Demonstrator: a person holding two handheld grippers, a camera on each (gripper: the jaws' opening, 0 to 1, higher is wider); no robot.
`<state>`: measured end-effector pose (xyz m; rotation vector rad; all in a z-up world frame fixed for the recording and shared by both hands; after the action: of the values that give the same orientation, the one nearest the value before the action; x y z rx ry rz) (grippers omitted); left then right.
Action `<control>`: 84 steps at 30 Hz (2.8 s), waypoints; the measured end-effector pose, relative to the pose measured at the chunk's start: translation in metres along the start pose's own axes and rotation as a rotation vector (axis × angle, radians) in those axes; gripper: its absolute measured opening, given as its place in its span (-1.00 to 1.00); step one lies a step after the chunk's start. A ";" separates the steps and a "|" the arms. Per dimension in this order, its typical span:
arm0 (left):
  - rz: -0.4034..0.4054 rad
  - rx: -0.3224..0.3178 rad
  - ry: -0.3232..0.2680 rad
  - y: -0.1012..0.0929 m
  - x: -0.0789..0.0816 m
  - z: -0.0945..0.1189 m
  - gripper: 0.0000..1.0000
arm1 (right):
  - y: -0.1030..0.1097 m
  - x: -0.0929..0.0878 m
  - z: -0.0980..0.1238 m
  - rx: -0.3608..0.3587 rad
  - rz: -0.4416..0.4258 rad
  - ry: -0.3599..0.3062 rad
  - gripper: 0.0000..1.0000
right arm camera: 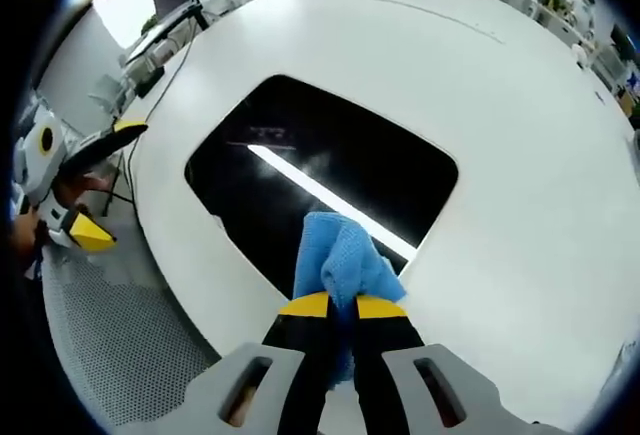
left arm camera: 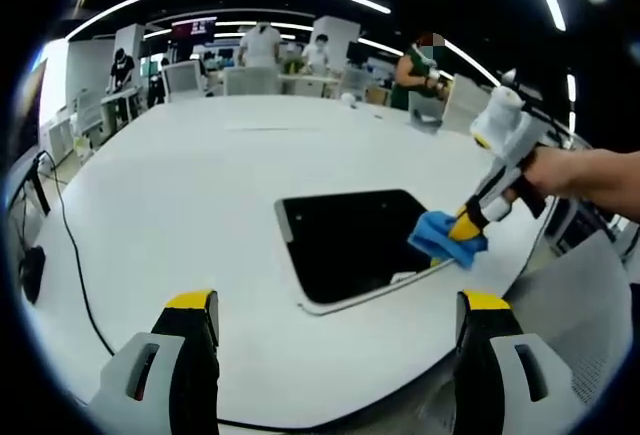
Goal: Wipe the mirror surface with the cleaning cloth until all visible marks leave the cleaned area.
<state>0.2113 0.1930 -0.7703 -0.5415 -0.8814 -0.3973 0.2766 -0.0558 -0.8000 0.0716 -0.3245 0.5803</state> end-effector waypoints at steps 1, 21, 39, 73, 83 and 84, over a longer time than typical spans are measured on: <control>-0.002 0.000 0.001 0.000 0.000 0.000 0.99 | -0.002 0.002 -0.001 -0.007 0.001 -0.008 -0.97; -0.013 -0.005 0.012 0.000 -0.001 0.000 0.99 | -0.020 0.026 -0.009 -0.027 -0.073 -0.013 -0.97; -0.018 -0.007 0.013 -0.001 -0.001 0.000 0.99 | -0.045 0.050 -0.018 -0.038 -0.119 -0.021 -0.97; -0.019 -0.009 0.014 0.000 -0.001 0.000 0.99 | -0.077 0.085 -0.037 -0.056 -0.116 -0.026 -0.97; -0.015 -0.004 0.016 0.001 -0.001 -0.001 0.99 | -0.078 0.086 -0.036 -0.048 -0.118 -0.019 -0.97; -0.014 -0.004 0.015 0.001 -0.001 -0.001 0.99 | -0.077 0.086 -0.036 -0.051 -0.110 -0.021 -0.97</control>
<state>0.2120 0.1932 -0.7720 -0.5356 -0.8706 -0.4153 0.3971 -0.0695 -0.8049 0.0463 -0.3528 0.4621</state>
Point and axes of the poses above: the point that each gripper's makers call its tool centre point, and the gripper's own axes: z roughly backward along the fingers, y roughly to its left, x roughly out of its top, the point moved 6 cm from there along z, roughly backward along the fingers, and after that the axes turned 9 degrees about -x, right-handed, at the moved point
